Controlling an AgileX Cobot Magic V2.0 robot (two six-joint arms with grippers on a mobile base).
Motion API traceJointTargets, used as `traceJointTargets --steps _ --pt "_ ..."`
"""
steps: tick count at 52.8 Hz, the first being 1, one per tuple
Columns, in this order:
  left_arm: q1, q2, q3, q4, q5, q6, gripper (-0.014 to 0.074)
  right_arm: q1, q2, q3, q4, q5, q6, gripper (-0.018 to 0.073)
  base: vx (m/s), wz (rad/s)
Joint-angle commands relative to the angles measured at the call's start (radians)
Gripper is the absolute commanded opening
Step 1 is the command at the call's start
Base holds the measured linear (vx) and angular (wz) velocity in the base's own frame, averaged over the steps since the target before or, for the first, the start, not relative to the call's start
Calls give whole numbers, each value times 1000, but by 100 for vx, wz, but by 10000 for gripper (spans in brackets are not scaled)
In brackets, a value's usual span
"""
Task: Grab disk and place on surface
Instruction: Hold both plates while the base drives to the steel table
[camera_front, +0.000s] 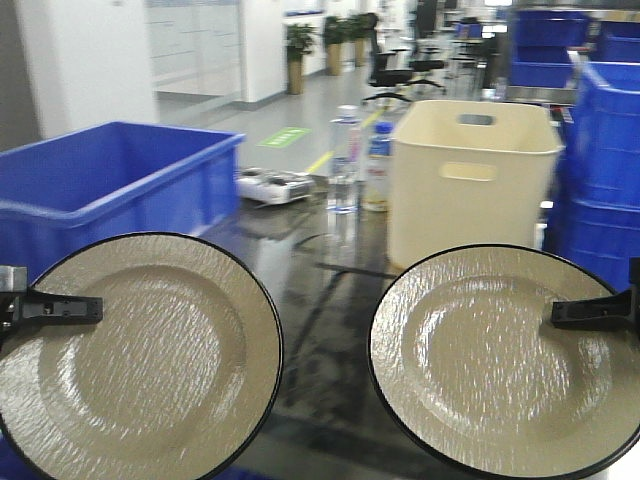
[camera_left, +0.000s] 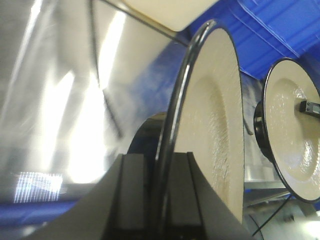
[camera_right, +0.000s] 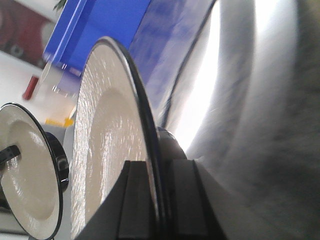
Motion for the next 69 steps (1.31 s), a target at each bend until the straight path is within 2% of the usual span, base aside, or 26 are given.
traceJointTargets --steps 1,28,69 --pt "-1 -43 -33 -137 21 -15 -8 -3 -44 -31 129 39 1 -9 29 -67" --pt "-1 -43 -33 -137 20 -15 -8 -3 -44 -31 129 39 1 -9 22 -55" --pt "-1 -43 -33 -138 23 -16 -8 -3 -44 -31 129 41 1 -9 3 -5"
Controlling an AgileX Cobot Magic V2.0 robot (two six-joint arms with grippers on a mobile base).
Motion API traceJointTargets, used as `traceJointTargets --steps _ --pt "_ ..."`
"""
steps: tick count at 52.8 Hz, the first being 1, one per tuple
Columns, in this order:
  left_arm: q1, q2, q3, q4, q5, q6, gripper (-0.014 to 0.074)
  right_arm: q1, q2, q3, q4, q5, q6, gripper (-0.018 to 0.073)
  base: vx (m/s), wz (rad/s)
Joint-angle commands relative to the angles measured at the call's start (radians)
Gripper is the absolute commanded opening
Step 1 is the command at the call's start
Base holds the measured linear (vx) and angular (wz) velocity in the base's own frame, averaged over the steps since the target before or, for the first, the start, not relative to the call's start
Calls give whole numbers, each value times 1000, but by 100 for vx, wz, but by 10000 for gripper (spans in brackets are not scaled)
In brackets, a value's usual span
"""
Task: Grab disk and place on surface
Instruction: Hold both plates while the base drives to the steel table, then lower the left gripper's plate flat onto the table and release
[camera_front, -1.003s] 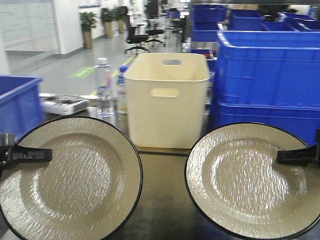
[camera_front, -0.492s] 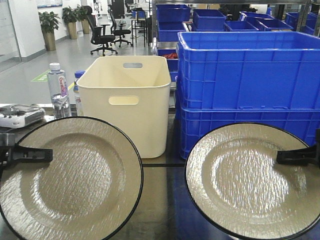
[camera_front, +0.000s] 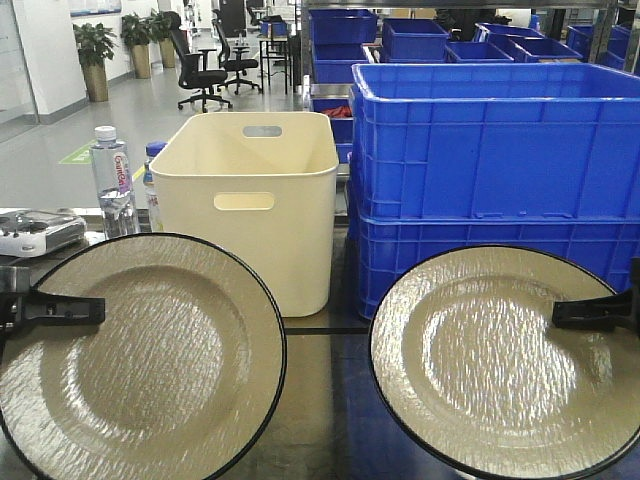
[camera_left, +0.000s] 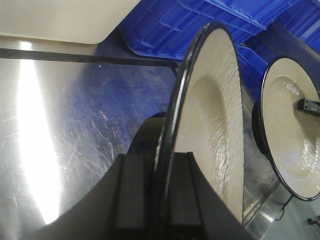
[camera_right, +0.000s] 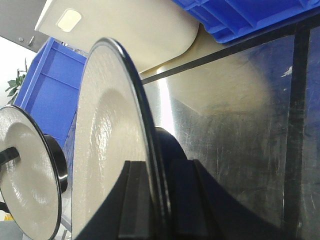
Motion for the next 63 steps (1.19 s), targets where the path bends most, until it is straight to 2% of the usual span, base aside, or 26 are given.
traceJointTargets --steps 1,21,34,40,47,54,63 --pt "0 -43 -33 -138 24 -16 -8 -3 -44 -31 129 44 1 -9 0 0" --pt "0 -43 -33 -138 20 -16 -8 -3 -44 -31 131 40 1 -9 0 0" --pt "-11 -24 -33 -136 25 7 -8 -3 -44 -31 165 -20 1 -9 0 0" --pt "-71 28 -33 -136 -13 6 -5 -3 -44 -31 257 -35 1 -9 0 0" --pt "-182 111 -33 -152 -162 6 -2 -3 -44 -31 375 -33 -7 -9 0 0" --pt "-281 199 -34 -275 -248 33 -2 -3 -44 -31 457 -21 -24 -9 0 0" --pt "-374 289 -34 -380 -295 47 3 -3 -44 -31 465 -16 -24 -9 0 0"
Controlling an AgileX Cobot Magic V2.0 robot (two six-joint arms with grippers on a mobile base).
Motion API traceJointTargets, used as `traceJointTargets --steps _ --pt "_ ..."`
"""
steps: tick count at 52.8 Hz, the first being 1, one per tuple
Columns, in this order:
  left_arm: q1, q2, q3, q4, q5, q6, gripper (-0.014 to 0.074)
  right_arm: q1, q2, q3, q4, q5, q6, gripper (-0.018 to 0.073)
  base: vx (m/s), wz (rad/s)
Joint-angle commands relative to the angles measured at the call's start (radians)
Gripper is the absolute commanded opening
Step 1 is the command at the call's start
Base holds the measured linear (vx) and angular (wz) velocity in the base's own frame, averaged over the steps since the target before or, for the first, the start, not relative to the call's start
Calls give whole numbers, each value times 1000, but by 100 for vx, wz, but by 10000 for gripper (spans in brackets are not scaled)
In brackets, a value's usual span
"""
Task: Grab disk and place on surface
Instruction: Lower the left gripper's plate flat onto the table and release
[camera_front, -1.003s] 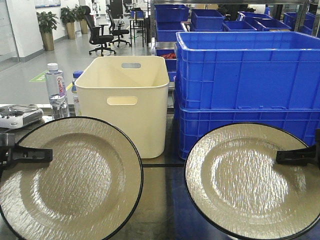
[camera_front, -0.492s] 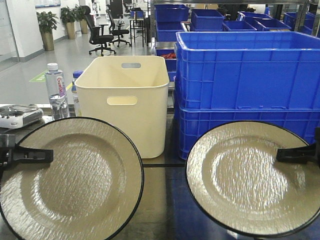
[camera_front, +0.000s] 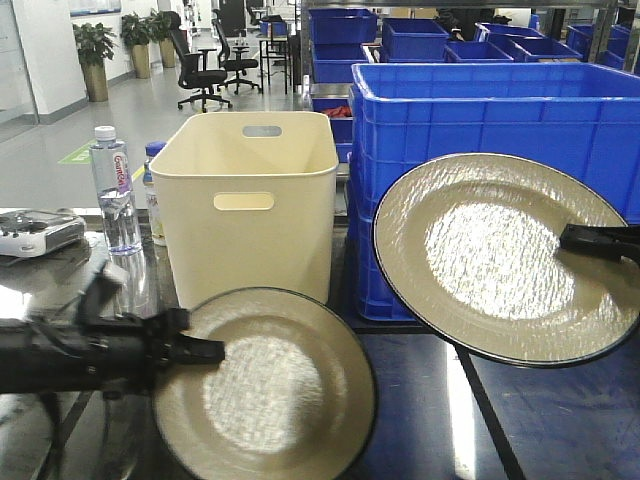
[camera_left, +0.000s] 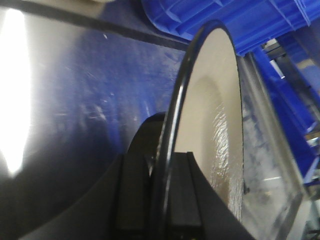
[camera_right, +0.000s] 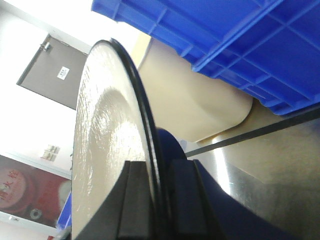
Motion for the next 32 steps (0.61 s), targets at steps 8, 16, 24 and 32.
traceJointTargets --steps 8,16,24,32 --pt "-82 23 -34 -178 -14 10 41 -3 -44 -31 143 45 -1 -9 0 0" --pt "-90 23 -33 -168 -32 67 152 -3 -44 -31 143 45 -1 -9 0 0" --pt "-89 23 -33 -119 -36 71 320 -3 -44 -31 143 45 -1 -9 0 0" --pt "-89 23 -33 -12 -46 137 489 -1 -44 -31 143 44 -1 -9 0 0"
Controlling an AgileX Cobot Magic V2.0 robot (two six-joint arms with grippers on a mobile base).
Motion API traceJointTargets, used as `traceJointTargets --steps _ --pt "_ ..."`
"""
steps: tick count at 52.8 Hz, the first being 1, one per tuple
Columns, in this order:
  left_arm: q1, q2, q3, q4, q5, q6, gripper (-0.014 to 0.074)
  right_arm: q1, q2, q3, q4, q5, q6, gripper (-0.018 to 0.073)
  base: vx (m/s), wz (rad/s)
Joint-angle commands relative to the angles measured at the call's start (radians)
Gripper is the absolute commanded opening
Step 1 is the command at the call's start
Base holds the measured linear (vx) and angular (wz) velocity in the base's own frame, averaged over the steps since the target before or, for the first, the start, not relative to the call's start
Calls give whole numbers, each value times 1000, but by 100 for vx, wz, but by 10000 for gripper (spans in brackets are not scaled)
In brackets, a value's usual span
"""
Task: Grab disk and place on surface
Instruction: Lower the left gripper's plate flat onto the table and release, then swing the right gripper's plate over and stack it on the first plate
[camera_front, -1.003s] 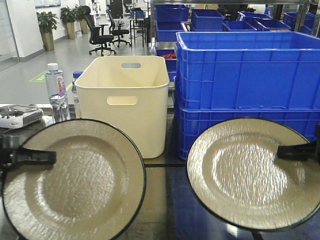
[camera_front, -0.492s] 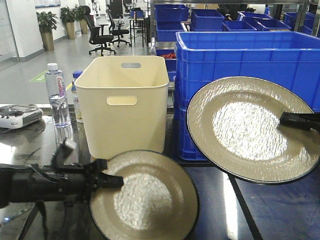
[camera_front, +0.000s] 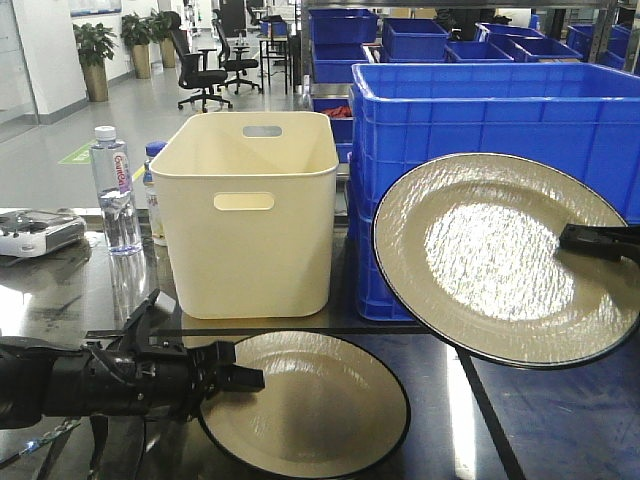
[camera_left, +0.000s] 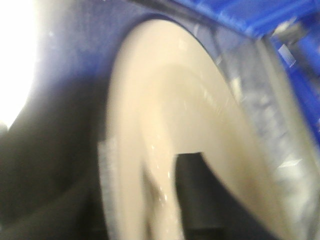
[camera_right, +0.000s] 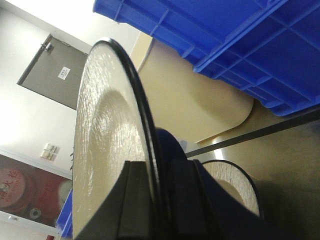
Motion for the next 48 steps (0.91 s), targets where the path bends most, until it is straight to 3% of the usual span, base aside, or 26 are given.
traceJointTargets --steps 1,9,26,33,40,48 --pt "-6 -58 -33 22 24 52 509 -1 -44 -31 143 43 3 -9 0 0" --pt "28 -88 -34 110 -25 101 577 -1 -44 -31 117 40 3 -9 0 0" --pt "182 -297 -34 190 -23 105 535 23 -37 -31 23 -42 3 -9 0 0" --pt "236 -438 -34 206 -5 102 332 145 -4 -31 -24 -119 3 -9 0 0" --pt "268 -574 -34 205 -38 103 -14 305 48 -31 -64 -276 1 -9 0 0" --pt "268 -663 -34 221 -57 104 -10 481 130 -55 -68 -413 -11 -9 0 0"
